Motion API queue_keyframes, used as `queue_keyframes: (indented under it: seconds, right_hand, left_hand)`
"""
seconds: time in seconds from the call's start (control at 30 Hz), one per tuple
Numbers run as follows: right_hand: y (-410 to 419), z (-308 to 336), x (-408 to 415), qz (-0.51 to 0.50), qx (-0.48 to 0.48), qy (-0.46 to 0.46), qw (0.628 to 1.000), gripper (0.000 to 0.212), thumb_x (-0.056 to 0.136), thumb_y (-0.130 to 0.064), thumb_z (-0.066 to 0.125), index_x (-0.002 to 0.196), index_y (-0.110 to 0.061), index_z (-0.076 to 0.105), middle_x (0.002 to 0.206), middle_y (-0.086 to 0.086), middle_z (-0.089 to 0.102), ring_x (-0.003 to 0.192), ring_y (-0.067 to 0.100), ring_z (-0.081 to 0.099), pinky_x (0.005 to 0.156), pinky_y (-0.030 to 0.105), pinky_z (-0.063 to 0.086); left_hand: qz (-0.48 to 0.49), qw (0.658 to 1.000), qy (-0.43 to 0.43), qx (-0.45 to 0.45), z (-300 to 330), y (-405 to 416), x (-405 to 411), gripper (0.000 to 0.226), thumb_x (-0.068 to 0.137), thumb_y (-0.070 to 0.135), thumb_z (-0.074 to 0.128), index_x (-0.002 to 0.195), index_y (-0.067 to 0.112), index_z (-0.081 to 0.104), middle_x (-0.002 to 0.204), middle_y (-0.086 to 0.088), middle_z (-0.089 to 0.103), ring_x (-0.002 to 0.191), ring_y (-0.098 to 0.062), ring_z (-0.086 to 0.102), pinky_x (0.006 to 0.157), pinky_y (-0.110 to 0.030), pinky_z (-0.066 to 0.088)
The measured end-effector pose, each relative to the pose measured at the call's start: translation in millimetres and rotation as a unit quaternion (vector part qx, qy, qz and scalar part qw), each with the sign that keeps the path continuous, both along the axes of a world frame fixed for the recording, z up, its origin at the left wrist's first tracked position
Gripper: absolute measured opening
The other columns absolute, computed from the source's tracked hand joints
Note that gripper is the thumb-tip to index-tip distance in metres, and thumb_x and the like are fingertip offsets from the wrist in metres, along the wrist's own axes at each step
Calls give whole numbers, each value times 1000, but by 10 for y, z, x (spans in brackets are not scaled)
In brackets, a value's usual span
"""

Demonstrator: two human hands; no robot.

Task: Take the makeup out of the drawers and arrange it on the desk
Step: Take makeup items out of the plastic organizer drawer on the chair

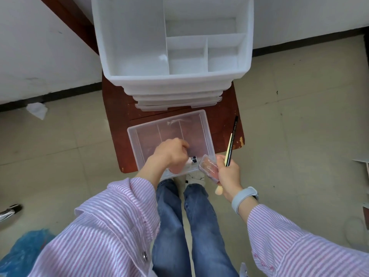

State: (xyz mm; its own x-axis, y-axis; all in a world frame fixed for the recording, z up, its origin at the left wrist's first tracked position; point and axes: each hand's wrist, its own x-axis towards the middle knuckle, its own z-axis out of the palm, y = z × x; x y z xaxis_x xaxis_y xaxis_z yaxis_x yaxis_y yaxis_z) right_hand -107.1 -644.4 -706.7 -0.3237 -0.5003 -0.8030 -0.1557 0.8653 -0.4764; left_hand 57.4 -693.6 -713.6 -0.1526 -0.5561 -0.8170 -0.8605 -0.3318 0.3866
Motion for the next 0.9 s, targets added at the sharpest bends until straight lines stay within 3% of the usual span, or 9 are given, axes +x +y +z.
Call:
queue_keyframes:
  seconds: [0.1,0.23,0.33,0.47,0.53,0.6,0.7,0.8,0.9]
  right_hand:
    - [23,2,14,-14,-1,-2,1000,11,94,-20,48,96,-19,59,81,-2,58,81,18,56,79,36,48]
    - [0,25,21,-21,2,-12,1000,11,94,-18,49,89,-22,58,81,-4,58,81,17,56,79,36,49]
    - [3,29,13,-24,-1,-16,1000,11,94,-18,49,90,-21,58,84,-2,59,82,17,56,80,35,49]
    - [12,12,27,-38,2,-18,999,11,94,-19,48,90,-21,58,84,1,61,85,20,58,84,40,50]
    - [7,9,32,-44,2,-21,999,13,94,-19,48,86,-23,58,84,1,61,85,21,59,85,41,51]
    - [5,1,31,-46,1,-24,999,17,94,-20,49,81,-26,57,84,3,61,84,21,59,85,43,52]
    - [-7,12,39,-44,-1,-24,999,16,94,-20,49,82,-27,58,87,3,61,85,21,58,87,44,52]
    - [-2,19,59,-42,-4,-17,999,16,94,-22,50,108,-22,58,105,2,61,99,21,59,93,42,48]
    - [18,19,94,-32,6,10,999,26,93,-24,52,114,-9,53,102,6,59,98,26,58,92,43,48]
  left_hand:
    - [-92,993,-57,-53,2,9,-9,32,85,17,42,105,25,65,116,-7,58,97,-32,55,76,-35,46]
    - [-211,960,-132,-131,-9,106,-69,30,90,27,47,117,19,59,121,-8,45,114,-31,41,85,-40,39]
    - [-280,930,-132,-198,-65,207,-105,37,91,41,46,117,17,58,122,-7,44,115,-29,38,89,-40,34]
    - [-264,928,-128,-228,-149,258,-111,34,88,39,51,110,16,62,118,-6,47,113,-29,40,97,-45,30]
    - [-273,917,-134,-260,-195,276,-98,29,71,33,69,92,13,69,102,-9,55,100,-32,51,97,-59,33]
    - [-265,918,-153,-252,-241,269,-35,30,52,27,79,75,9,70,89,-13,57,92,-35,56,87,-72,34]
    - [-199,943,-159,-215,-287,310,71,35,54,24,76,83,6,68,108,-20,54,116,-41,45,90,-78,22]
    - [-134,953,-175,-210,-296,371,178,43,61,25,70,100,9,65,132,-19,42,131,-41,26,95,-75,11]
    - [-125,950,-190,-213,-316,443,244,45,61,27,69,102,11,62,136,-18,39,130,-39,21,97,-72,17]
